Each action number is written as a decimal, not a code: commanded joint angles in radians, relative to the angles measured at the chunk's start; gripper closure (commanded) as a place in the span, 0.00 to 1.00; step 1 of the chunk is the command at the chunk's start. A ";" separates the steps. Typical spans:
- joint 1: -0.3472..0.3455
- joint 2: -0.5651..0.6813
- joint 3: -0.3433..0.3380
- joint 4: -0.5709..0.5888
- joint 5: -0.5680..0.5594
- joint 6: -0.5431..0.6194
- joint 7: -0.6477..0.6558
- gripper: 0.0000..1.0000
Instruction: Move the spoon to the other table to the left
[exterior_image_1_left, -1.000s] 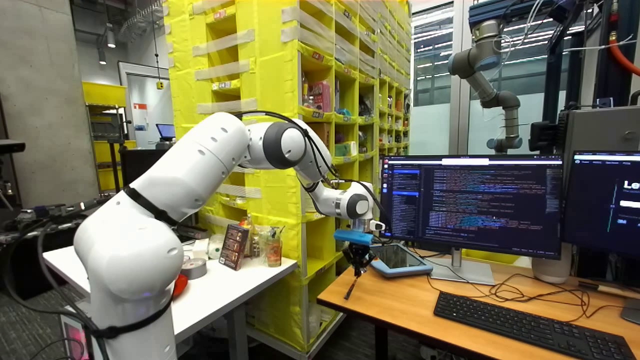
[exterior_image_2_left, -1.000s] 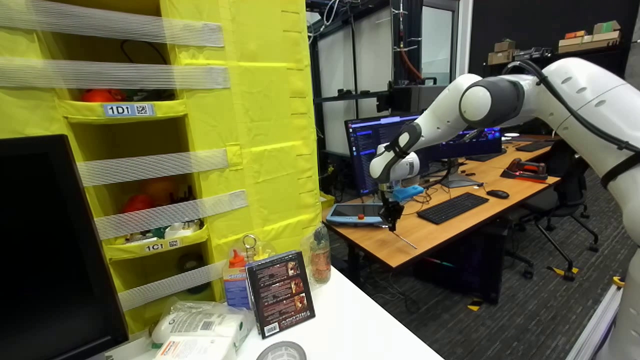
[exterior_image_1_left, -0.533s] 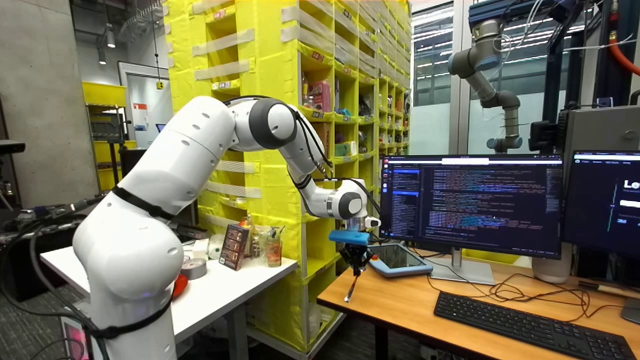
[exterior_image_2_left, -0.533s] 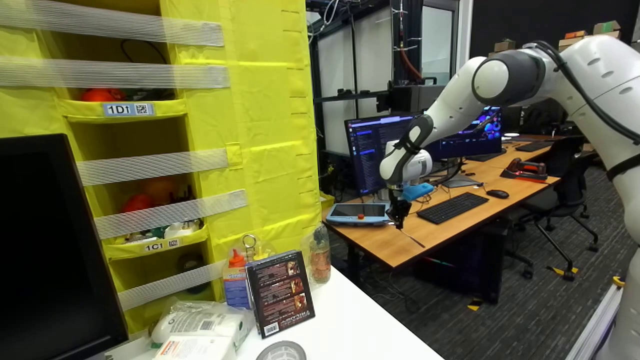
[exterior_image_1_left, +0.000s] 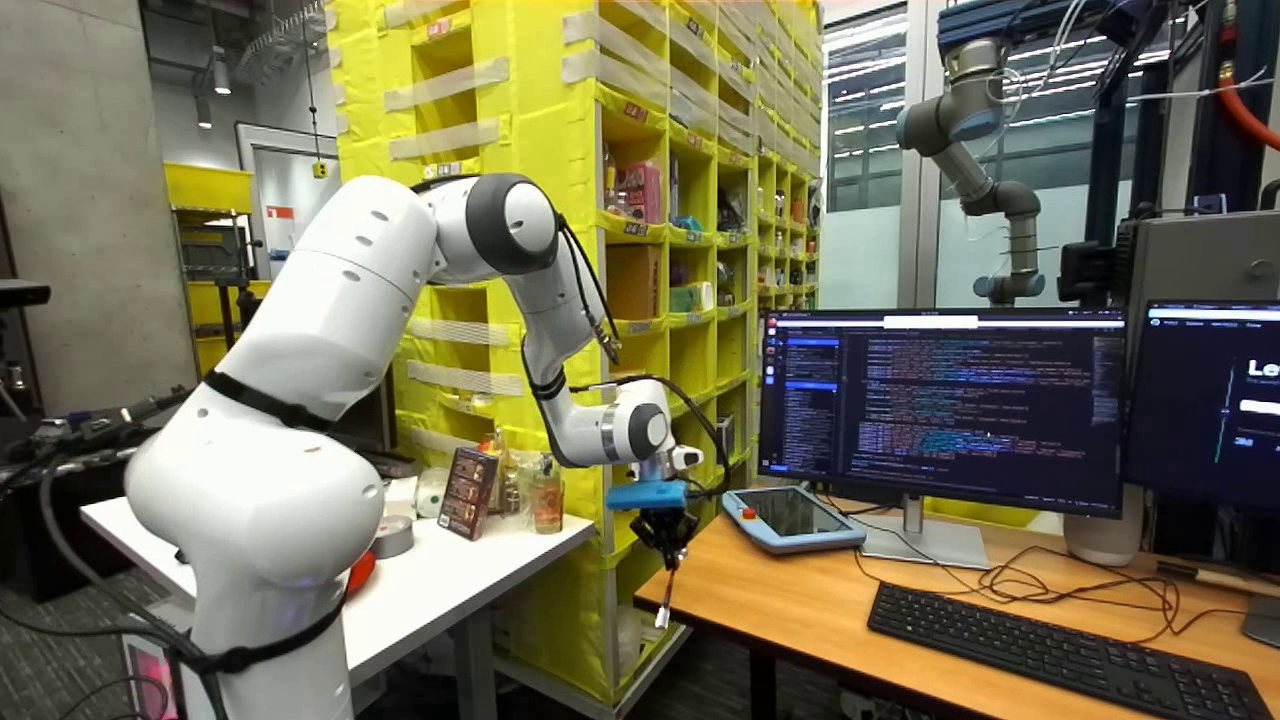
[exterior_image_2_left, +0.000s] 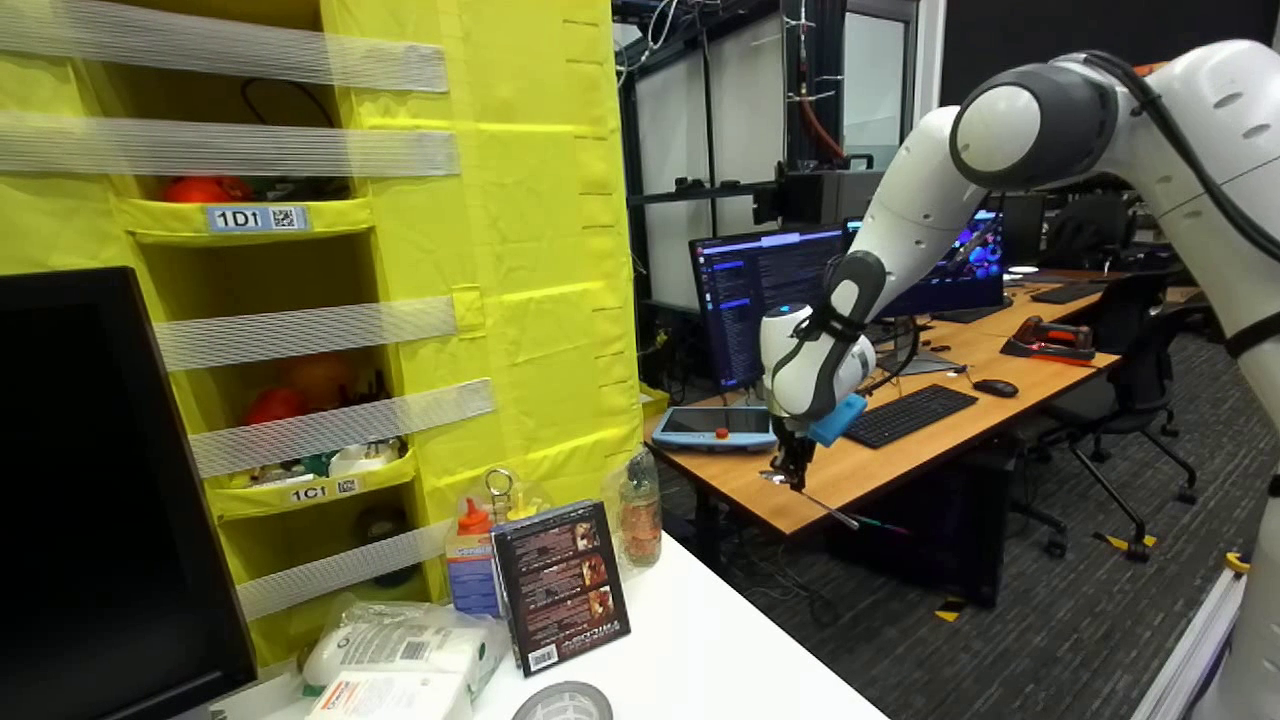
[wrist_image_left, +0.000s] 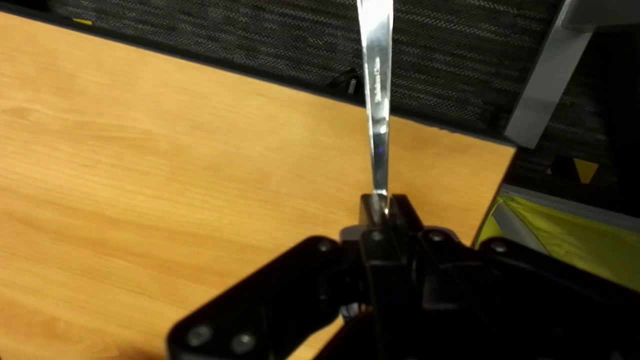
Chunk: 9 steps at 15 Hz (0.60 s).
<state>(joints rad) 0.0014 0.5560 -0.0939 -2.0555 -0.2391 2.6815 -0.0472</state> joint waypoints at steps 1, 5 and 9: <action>0.173 -0.048 -0.076 -0.135 -0.112 0.084 0.185 0.98; 0.366 -0.030 -0.144 -0.184 -0.211 0.096 0.392 0.98; 0.480 -0.031 -0.188 -0.210 -0.258 0.091 0.545 0.98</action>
<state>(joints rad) 0.4179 0.5474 -0.2369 -2.2307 -0.4550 2.7632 0.4095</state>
